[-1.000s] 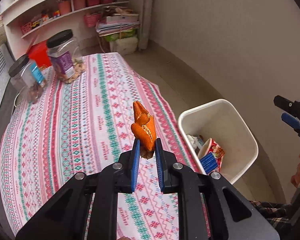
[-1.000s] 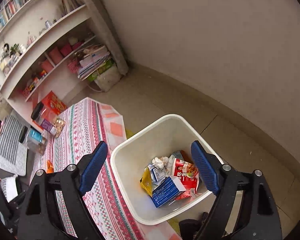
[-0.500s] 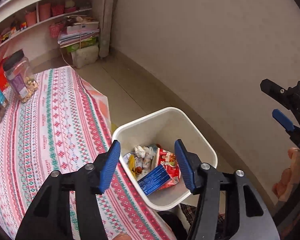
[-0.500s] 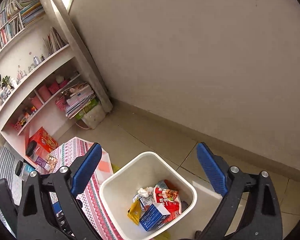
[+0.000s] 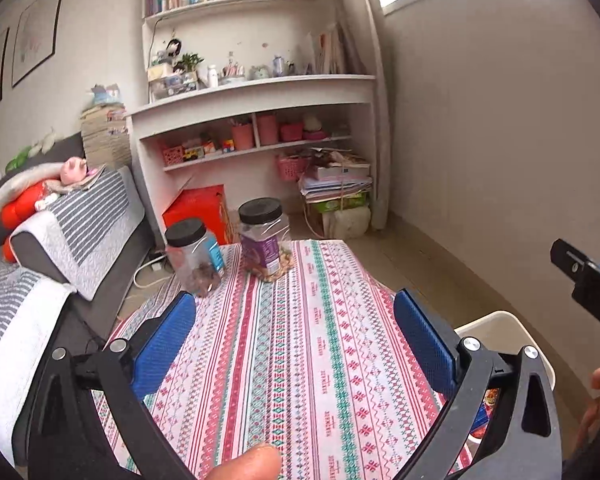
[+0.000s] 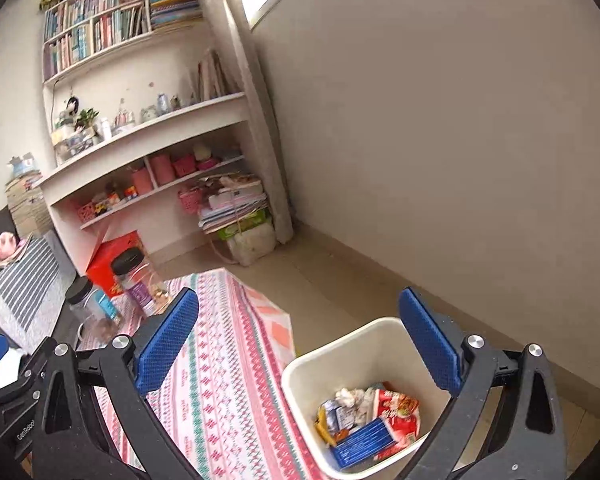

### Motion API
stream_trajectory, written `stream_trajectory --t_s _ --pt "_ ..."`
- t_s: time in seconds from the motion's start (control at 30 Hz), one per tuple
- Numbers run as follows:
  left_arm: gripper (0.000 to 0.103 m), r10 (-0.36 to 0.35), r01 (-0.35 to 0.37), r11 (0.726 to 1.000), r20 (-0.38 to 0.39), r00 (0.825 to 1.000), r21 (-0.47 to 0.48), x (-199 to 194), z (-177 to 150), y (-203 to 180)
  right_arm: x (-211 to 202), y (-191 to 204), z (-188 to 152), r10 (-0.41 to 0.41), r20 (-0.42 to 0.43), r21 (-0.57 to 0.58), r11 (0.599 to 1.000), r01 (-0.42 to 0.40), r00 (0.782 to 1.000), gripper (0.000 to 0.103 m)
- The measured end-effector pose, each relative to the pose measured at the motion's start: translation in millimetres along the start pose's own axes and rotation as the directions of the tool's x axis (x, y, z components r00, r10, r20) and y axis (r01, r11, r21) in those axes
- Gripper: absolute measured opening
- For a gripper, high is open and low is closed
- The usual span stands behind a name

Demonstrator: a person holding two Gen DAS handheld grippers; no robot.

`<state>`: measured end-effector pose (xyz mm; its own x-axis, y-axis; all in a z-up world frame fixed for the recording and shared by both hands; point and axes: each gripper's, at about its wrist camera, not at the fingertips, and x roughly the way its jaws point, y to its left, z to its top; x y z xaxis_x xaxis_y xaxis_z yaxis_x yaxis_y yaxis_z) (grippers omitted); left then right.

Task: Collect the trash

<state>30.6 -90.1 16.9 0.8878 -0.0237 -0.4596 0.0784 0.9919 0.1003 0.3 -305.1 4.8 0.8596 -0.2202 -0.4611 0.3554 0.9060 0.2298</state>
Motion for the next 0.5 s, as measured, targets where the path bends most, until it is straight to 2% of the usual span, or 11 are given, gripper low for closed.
stream_trajectory --t_s 0.13,0.27,0.43,0.5 --pt "0.096 0.018 -0.021 0.998 -0.051 0.999 -0.065 -1.2 -13.6 38.0 -1.1 33.8 -20.3 -0.011 -0.022 -0.023 1.0 0.01 1.0 0.096" --pt "0.096 0.057 -0.062 0.995 -0.056 0.997 -0.079 -2.9 -24.3 63.7 6.8 59.0 -36.7 0.037 -0.061 -0.047 0.998 -0.04 0.997 0.096" --pt "0.096 0.059 -0.068 0.992 -0.085 0.995 -0.11 4.4 -30.2 84.1 18.1 85.1 -52.4 0.041 -0.076 -0.12 0.992 -0.05 0.996 0.096" --pt "0.096 0.052 -0.063 0.991 -0.093 0.994 -0.121 7.2 -30.5 87.6 23.0 91.1 -55.5 0.066 -0.094 -0.138 0.987 -0.079 0.993 0.096"
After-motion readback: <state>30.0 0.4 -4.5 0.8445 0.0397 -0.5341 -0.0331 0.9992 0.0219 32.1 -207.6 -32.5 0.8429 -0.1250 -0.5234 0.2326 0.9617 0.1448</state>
